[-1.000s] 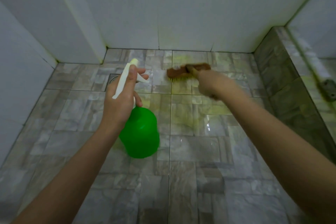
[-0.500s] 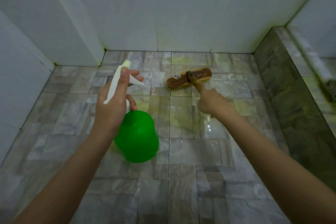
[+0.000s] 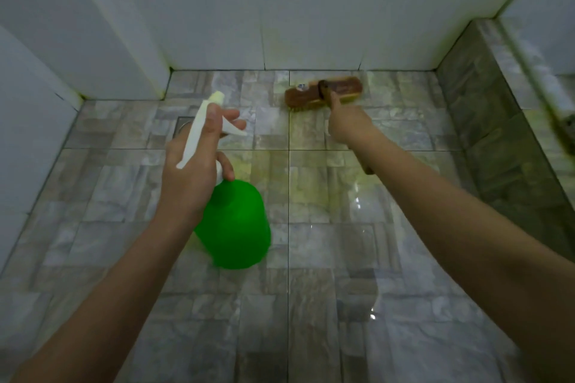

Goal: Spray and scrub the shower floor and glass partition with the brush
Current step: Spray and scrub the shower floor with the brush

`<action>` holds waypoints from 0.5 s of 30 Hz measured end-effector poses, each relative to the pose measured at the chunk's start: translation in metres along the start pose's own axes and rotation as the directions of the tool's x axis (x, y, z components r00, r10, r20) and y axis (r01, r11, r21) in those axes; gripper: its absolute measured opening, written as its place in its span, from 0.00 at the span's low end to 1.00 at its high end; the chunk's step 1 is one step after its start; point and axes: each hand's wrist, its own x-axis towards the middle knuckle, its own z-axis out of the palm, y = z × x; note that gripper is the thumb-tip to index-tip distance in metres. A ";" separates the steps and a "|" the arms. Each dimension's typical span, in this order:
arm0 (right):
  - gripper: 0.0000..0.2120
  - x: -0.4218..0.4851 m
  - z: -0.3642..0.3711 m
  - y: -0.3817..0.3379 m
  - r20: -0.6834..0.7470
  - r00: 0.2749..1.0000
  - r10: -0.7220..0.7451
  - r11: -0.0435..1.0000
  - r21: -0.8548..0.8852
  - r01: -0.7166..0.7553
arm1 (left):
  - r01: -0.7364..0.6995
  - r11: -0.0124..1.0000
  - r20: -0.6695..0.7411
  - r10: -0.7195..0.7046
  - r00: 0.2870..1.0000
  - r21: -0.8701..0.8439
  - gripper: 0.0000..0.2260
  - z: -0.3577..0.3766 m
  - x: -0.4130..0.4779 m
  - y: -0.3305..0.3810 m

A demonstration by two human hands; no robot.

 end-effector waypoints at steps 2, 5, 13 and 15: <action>0.32 -0.029 -0.002 -0.002 0.101 0.995 0.019 0.999 0.025 -0.021 | 0.002 1.000 0.019 -0.002 1.000 0.015 0.15 -0.001 0.000 0.001; 0.37 -0.092 0.014 -0.010 0.262 0.965 -0.003 0.999 0.040 -0.008 | -0.021 1.000 0.034 0.021 0.999 0.010 0.14 -0.003 0.002 0.002; 0.29 -0.009 -0.008 -0.011 0.101 0.994 0.043 0.999 0.024 -0.045 | -0.003 0.999 0.007 0.003 1.000 0.040 0.16 -0.006 -0.002 0.005; 0.31 -0.048 0.007 -0.004 0.128 0.992 0.010 0.999 0.031 -0.014 | -0.013 1.000 0.012 0.013 1.000 0.028 0.16 -0.007 -0.002 0.005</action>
